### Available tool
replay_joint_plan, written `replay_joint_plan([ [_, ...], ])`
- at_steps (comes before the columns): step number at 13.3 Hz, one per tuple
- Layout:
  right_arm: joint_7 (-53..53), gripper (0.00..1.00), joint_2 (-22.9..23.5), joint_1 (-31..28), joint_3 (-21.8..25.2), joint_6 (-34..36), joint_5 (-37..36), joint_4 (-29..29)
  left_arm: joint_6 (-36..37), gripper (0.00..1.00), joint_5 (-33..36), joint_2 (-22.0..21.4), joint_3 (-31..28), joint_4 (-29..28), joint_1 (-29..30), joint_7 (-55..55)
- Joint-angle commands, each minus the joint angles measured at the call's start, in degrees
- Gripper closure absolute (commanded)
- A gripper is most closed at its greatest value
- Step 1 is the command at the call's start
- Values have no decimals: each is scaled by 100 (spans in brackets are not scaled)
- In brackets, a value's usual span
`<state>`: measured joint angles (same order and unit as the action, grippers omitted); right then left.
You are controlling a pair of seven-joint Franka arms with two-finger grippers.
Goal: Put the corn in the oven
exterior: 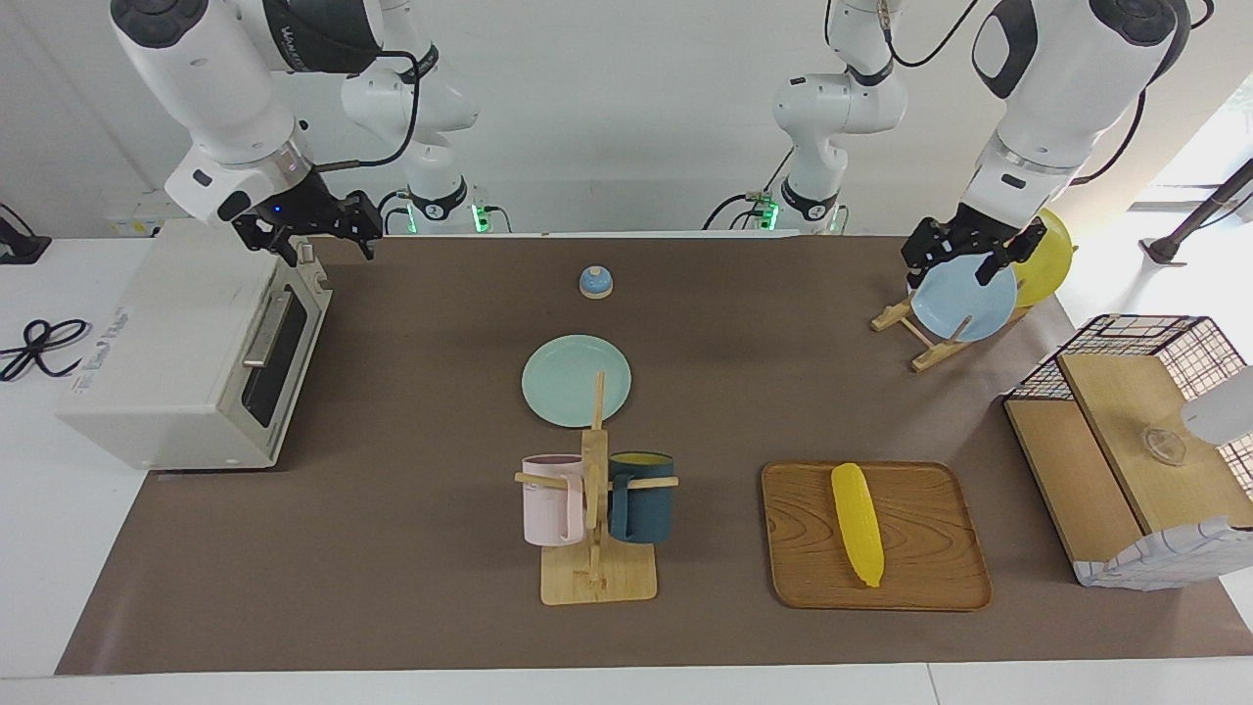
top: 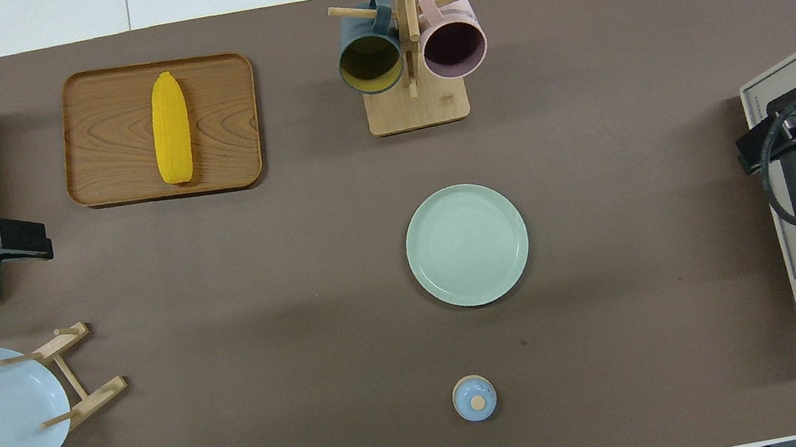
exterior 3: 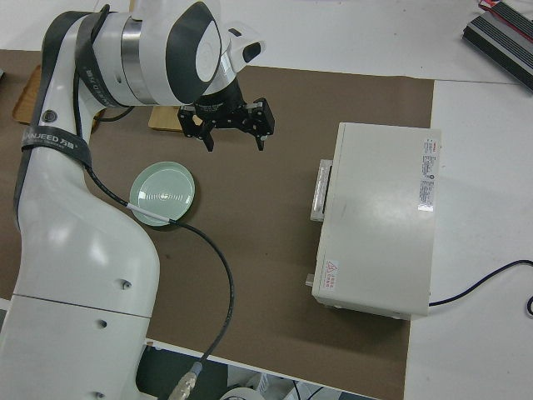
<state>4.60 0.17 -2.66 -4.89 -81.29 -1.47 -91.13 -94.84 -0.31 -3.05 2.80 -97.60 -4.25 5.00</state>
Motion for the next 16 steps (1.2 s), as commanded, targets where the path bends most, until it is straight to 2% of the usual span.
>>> replay_joint_plan([
  [1,-55,0,-61,-59,-39,16,15,-45,44,0,-75,-73,-8,13,-23,63],
  [11,-64,0,-52,-77,-21,-1,15,-45,-245,0,-118,-29,1,22,-14,63],
  [13,-82,0,-52,-77,-12,-80,15,-45,-368,0,-179,102,1,75,-23,71],
  [16,-55,0,-52,-77,-12,-124,15,-54,-395,0,-276,628,10,486,-32,71],
])
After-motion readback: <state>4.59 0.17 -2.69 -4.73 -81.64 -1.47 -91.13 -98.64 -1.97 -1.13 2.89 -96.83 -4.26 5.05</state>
